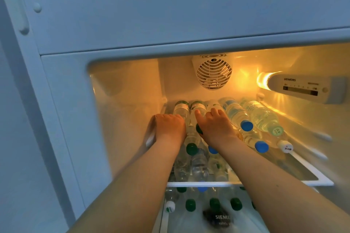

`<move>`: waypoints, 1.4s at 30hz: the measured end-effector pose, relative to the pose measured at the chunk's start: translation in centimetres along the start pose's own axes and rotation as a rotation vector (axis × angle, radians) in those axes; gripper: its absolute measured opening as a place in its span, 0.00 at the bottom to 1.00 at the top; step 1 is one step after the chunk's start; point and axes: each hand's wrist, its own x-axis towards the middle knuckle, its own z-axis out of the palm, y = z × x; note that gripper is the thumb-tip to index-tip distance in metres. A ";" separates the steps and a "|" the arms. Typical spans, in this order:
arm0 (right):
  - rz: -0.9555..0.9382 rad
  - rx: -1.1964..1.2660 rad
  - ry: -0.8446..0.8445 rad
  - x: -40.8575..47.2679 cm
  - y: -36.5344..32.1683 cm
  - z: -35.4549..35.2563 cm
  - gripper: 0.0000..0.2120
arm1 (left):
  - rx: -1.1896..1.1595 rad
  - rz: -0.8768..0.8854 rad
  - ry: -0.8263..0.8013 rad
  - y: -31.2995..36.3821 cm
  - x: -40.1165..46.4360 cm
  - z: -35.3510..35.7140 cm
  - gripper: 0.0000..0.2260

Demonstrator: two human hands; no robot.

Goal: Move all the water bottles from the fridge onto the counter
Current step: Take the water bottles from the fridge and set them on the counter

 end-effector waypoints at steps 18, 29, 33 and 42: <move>0.016 0.095 0.159 -3.8 1.2 -8.3 0.16 | -0.042 0.123 0.141 -2.7 -6.0 -7.1 0.05; 0.011 0.087 0.079 -10.2 0.3 -17.2 0.15 | -0.149 0.171 -0.027 -5.7 -13.4 -16.4 0.09; 0.051 0.143 0.054 -12.3 -0.5 -20.8 0.14 | -0.202 0.149 -0.056 -7.4 -16.9 -19.7 0.08; 0.248 0.341 -0.007 -15.1 -2.9 -27.4 0.15 | -0.598 0.013 -0.249 -14.2 -24.2 -24.9 0.12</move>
